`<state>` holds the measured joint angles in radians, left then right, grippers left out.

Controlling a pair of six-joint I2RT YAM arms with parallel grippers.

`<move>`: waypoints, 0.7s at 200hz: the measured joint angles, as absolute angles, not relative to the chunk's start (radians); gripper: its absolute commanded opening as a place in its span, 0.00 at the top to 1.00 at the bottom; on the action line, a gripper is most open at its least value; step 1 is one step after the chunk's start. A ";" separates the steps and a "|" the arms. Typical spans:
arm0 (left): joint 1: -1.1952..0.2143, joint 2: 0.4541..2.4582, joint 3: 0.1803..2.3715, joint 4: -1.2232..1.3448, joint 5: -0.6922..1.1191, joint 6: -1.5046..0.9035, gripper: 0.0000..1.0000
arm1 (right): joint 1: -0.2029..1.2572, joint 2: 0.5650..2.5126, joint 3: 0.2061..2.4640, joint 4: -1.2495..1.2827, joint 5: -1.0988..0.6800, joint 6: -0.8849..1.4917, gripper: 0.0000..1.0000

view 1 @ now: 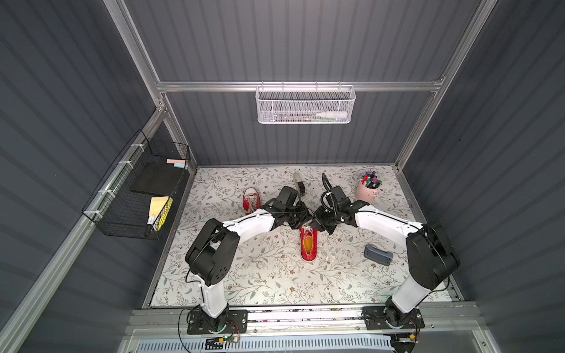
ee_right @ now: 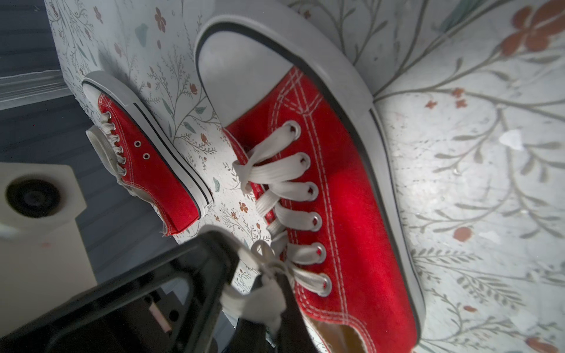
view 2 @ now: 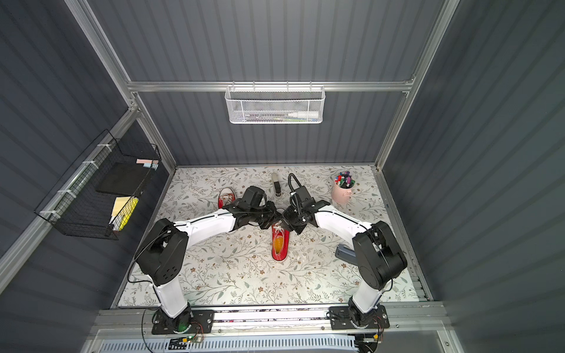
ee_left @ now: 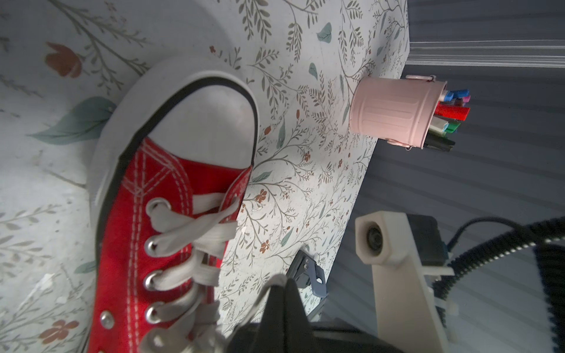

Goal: Remove the insole from the shoe
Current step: Untie the shoelace on the shoe.

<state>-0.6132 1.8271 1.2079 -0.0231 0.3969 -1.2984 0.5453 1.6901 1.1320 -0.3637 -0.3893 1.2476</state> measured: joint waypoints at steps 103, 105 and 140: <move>-0.626 1.787 1.211 -0.112 0.320 -1.232 0.34 | 0.543 1.596 1.090 -0.437 -0.395 1.196 1.00; -0.627 1.782 1.211 -0.120 0.308 -1.231 0.33 | 0.543 1.596 1.090 -0.440 -0.397 1.193 1.00; -0.613 1.745 1.216 -0.242 0.200 -1.154 0.25 | 0.542 1.598 1.090 -0.489 -0.403 1.133 0.98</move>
<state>-0.6128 1.7447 1.2163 -0.2420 0.1997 -1.1538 0.5423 1.5982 1.0901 -0.4889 -0.4034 1.1328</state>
